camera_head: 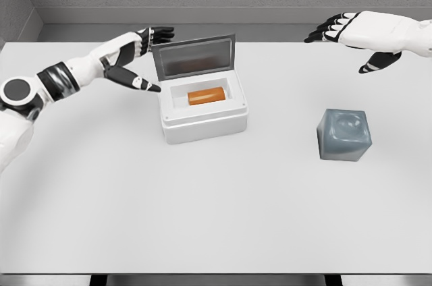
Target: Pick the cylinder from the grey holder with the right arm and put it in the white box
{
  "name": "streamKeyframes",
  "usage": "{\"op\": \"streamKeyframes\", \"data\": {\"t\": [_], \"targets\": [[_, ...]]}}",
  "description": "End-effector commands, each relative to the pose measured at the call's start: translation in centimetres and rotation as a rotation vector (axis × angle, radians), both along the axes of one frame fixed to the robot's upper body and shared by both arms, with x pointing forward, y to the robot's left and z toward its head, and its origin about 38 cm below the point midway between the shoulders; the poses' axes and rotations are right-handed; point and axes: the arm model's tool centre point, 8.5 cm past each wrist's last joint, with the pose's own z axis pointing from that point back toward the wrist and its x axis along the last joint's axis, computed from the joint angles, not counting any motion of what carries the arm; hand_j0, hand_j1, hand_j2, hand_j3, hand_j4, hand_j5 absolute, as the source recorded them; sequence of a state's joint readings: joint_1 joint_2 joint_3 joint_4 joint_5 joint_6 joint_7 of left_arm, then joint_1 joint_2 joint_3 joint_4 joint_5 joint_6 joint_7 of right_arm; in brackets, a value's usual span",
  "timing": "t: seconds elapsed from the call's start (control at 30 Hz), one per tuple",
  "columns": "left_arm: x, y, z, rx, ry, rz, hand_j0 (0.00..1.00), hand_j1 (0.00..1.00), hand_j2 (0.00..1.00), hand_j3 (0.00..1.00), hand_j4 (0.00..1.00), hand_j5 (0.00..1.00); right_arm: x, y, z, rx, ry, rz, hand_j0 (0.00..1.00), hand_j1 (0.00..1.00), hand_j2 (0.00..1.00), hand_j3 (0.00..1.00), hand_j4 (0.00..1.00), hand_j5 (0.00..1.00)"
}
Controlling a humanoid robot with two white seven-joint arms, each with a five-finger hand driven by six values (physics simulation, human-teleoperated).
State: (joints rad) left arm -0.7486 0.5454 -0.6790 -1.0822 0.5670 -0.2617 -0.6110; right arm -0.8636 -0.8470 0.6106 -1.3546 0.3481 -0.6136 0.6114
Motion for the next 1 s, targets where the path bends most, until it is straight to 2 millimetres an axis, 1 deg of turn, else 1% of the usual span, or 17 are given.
{"op": "streamKeyframes", "data": {"t": [0.0, 0.03, 0.13, 0.23, 0.27, 0.33, 0.4, 0.47, 0.5, 0.53, 0.57, 0.6, 0.63, 0.67, 0.97], "targets": [[-0.4, 0.1, 1.2, -0.011, -0.021, -0.017, 1.0, 1.0, 1.0, 1.0, 1.0, 1.0, 0.0, 0.0, 0.1, 0.006, 0.0, -0.002, 1.0, 1.0, 1.0, 1.0, 1.0, 1.0], [-0.9, 0.3, 1.2, -0.021, -0.018, -0.023, 1.0, 1.0, 1.0, 1.0, 1.0, 1.0, 0.0, 0.0, 0.1, 0.004, 0.0, -0.001, 1.0, 1.0, 1.0, 1.0, 1.0, 1.0], [-1.6, 0.4, 2.3, -0.031, -0.035, -0.046, 1.0, 1.0, 1.0, 1.0, 1.0, 1.0, -0.1, 0.4, 0.3, 0.006, -0.006, 0.01, 1.0, 1.0, 1.0, 1.0, 1.0, 1.0], [-2.0, 0.1, 2.5, -0.049, -0.036, -0.061, 1.0, 1.0, 1.0, 1.0, 1.0, 1.0, -0.2, 0.4, 0.2, 0.006, -0.004, 0.013, 1.0, 1.0, 1.0, 1.0, 1.0, 1.0], [-2.2, 0.4, 3.0, -0.039, -0.046, -0.066, 1.0, 1.0, 1.0, 1.0, 1.0, 1.0, -0.3, 0.7, 0.0, 0.008, -0.003, 0.019, 1.0, 1.0, 1.0, 1.0, 1.0, 1.0], [-3.1, 0.3, 3.3, -0.049, -0.047, -0.088, 1.0, 1.0, 1.0, 1.0, 1.0, 1.0, -0.3, 0.7, 0.0, 0.008, -0.003, 0.019, 1.0, 1.0, 1.0, 1.0, 1.0, 1.0], [-3.2, 0.5, 3.3, -0.048, -0.044, -0.087, 1.0, 1.0, 1.0, 1.0, 1.0, 1.0, -0.3, 0.7, 0.1, 0.007, -0.004, 0.02, 1.0, 1.0, 1.0, 1.0, 1.0, 1.0], [-3.0, 3.0, 3.4, -0.028, -0.035, -0.036, 1.0, 1.0, 1.0, 1.0, 1.0, 1.0, -0.3, 0.7, 0.0, 0.007, -0.003, 0.021, 1.0, 1.0, 1.0, 1.0, 1.0, 1.0], [-2.4, 4.7, 2.4, -0.004, -0.021, 0.014, 1.0, 1.0, 1.0, 1.0, 1.0, 1.0, -0.3, 0.7, 0.0, 0.007, -0.003, 0.021, 1.0, 1.0, 1.0, 1.0, 1.0, 1.0], [-1.6, 7.3, 1.1, 0.036, -0.003, 0.089, 1.0, 1.0, 1.0, 1.0, 1.0, 1.0, -0.3, 0.8, 0.0, 0.007, -0.004, 0.022, 1.0, 1.0, 1.0, 1.0, 1.0, 1.0], [-1.4, 8.8, 0.5, 0.083, -0.004, 0.127, 1.0, 1.0, 1.0, 1.0, 1.0, 1.0, -0.3, 0.8, 0.0, 0.007, -0.004, 0.022, 1.0, 1.0, 1.0, 1.0, 1.0, 1.0], [-1.3, 9.8, 0.4, 0.102, -0.026, 0.143, 1.0, 1.0, 1.0, 1.0, 1.0, 1.0, -0.3, 0.8, 0.0, 0.007, -0.002, 0.022, 1.0, 1.0, 1.0, 1.0, 1.0, 1.0], [-1.4, 11.2, -0.2, 0.107, -0.054, 0.166, 1.0, 1.0, 1.0, 1.0, 1.0, 1.0, -0.3, 0.8, 0.0, 0.007, -0.002, 0.022, 1.0, 1.0, 1.0, 1.0, 1.0, 1.0], [-1.5, 12.0, -0.4, 0.105, -0.086, 0.175, 1.0, 1.0, 1.0, 1.0, 1.0, 1.0, -0.3, 0.8, 0.0, 0.007, -0.002, 0.022, 1.0, 1.0, 1.0, 1.0, 1.0, 1.0], [-1.8, 11.6, -0.9, 0.118, -0.103, 0.154, 1.0, 1.0, 1.0, 1.0, 1.0, 1.0, -0.4, 0.9, -0.1, 0.006, -0.001, 0.026, 1.0, 1.0, 1.0, 1.0, 1.0, 1.0]]}}
